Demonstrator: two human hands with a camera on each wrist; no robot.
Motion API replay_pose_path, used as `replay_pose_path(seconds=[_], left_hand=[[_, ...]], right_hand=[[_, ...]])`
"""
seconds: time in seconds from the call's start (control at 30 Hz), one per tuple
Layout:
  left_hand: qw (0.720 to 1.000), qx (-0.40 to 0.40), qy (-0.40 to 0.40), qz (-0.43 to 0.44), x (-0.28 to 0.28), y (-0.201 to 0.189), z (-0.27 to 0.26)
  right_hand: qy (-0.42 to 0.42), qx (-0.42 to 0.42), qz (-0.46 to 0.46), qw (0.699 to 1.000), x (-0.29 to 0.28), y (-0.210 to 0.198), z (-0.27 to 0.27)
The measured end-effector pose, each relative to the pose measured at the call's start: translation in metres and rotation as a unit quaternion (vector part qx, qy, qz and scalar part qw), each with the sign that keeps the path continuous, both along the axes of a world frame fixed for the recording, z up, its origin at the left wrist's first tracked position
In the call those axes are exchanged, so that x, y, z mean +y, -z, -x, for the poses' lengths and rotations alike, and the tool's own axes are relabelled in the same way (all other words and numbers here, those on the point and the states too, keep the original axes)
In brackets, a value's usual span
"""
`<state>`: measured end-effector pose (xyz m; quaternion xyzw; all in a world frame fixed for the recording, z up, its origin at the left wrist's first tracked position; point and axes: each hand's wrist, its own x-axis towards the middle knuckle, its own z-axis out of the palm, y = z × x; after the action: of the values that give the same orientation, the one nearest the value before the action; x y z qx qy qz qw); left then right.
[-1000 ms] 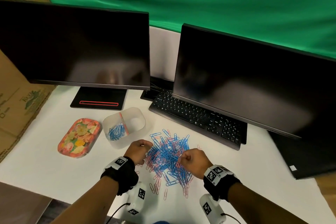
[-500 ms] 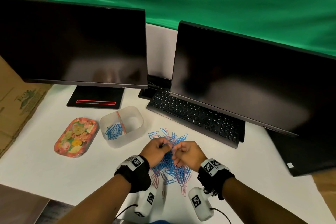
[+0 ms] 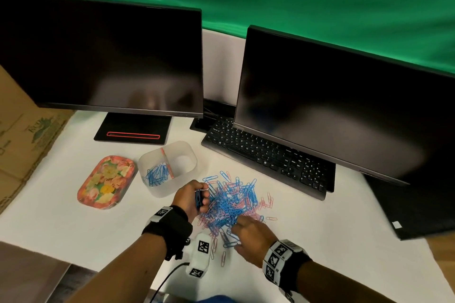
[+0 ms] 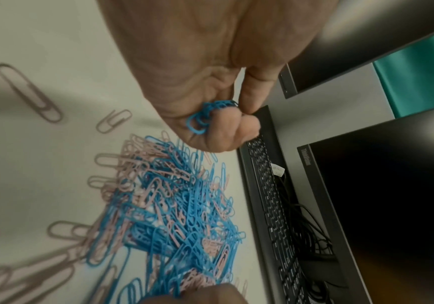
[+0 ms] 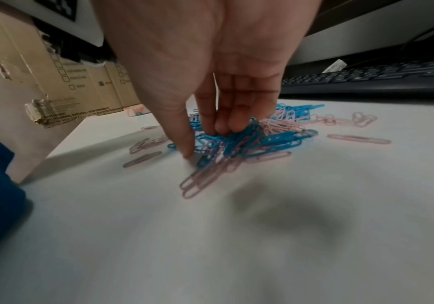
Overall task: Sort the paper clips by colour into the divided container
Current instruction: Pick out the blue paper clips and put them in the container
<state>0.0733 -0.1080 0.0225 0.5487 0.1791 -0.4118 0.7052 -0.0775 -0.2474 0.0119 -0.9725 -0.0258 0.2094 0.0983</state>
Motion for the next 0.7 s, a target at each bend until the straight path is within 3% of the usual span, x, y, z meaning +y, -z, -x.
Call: replay_pose_path(seconds=[0.4,0.5,0.6,0.7], left_hand=[[1.000,-0.001,0.026,-0.016,0.005,-0.008,0.001],[1.000,0.000,0.020,-0.019,0.008,-0.009,0.000],[1.000,-0.004,0.011,-0.026,0.011,-0.011,-0.002],[1.000,0.011,-0.003,-0.013,0.015,-0.018,-0.007]], right_hand=[[0.032,-0.019,-0.013,0.999,-0.004,0.005,-0.004],[0.080,-0.027,-0.072,0.994,-0.009,0.001,-0.003],[0.215,-0.017,-0.194,0.957,-0.017,-0.004,-0.006],[0.321,-0.001,-0.321,0.891,-0.021,-0.012,-0.019]])
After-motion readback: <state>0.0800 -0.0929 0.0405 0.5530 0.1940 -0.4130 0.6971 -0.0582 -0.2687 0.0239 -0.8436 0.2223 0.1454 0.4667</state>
